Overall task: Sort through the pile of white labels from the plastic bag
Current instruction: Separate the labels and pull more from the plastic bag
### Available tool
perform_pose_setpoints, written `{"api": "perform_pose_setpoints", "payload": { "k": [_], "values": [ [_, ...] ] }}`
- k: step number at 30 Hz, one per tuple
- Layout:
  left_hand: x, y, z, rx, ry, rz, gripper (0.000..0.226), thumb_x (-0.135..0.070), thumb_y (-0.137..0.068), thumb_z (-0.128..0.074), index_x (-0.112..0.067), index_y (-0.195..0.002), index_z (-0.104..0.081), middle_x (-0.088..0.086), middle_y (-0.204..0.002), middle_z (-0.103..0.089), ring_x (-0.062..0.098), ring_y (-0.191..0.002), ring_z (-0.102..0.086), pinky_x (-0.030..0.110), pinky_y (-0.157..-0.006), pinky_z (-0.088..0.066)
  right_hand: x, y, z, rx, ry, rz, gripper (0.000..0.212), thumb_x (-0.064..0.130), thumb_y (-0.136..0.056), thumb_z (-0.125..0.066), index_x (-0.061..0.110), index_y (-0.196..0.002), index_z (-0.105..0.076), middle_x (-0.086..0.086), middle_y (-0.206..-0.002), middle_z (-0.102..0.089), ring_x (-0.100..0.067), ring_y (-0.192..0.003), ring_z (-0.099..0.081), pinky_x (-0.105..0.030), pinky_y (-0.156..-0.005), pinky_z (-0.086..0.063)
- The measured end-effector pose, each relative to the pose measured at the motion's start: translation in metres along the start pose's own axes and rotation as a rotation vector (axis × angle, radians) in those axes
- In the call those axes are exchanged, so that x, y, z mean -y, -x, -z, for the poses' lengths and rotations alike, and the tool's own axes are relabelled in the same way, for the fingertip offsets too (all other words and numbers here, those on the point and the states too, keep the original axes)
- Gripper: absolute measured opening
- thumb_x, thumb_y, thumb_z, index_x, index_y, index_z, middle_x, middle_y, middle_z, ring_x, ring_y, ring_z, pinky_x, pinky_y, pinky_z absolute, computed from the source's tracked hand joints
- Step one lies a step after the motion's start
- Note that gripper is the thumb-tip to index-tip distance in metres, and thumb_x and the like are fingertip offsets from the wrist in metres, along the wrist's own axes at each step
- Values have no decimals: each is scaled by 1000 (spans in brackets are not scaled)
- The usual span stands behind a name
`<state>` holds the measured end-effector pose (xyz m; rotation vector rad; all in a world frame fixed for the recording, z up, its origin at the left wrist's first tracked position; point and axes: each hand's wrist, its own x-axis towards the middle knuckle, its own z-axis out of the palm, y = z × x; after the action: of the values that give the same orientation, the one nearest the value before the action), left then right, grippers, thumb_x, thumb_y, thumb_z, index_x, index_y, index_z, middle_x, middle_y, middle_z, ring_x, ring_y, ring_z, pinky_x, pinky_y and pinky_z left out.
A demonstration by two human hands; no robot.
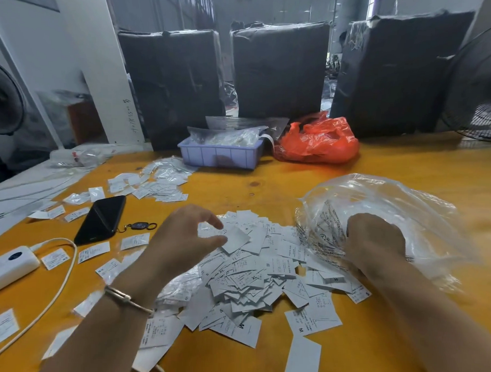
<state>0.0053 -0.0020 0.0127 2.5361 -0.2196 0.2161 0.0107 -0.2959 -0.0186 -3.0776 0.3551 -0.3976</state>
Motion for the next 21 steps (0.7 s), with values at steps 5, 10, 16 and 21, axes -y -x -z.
{"api": "perform_pose_setpoints", "payload": {
  "k": [5,10,16,21],
  "values": [
    [-12,-1,-27,85,39,-70,13,-36,-84,-75,-34,-93,-66,-13,-116,-58,11,-118,-50,41,-101,-46,-3,-4,-3,-107,-97,19,19,-4,-77,-53,12,-79,-63,-6,-76,-64,-28,-70,-57,-29,-62,-39],
    [-9,7,-48,11,118,-158,6,-30,-87,-72,-29,-92,-70,-18,-108,-62,4,-110,-54,36,-95,-49,-3,-6,-8,-271,-362,39,21,-5,-74,-70,9,-89,-66,-9,-75,-67,-30,-71,-60,-30,-60,-42],
    [-8,14,-53,-24,185,-221,5,-23,-88,-70,-27,-86,-72,-18,-102,-66,-1,-103,-58,12,-76,-48,1,-1,1,-250,-634,113,19,7,-72,-82,10,-82,-66,-3,-66,-63,-20,-63,-57,-29,-62,-44],
    [-10,16,-51,-45,297,-187,7,-23,-87,-71,-30,-88,-72,-21,-100,-67,-7,-99,-58,12,-74,-49,17,12,18,-186,-1132,312,23,-9,-75,-73,10,-90,-72,-2,-78,-71,-13,-74,-68,-22,-73,-56]
  ]
}}
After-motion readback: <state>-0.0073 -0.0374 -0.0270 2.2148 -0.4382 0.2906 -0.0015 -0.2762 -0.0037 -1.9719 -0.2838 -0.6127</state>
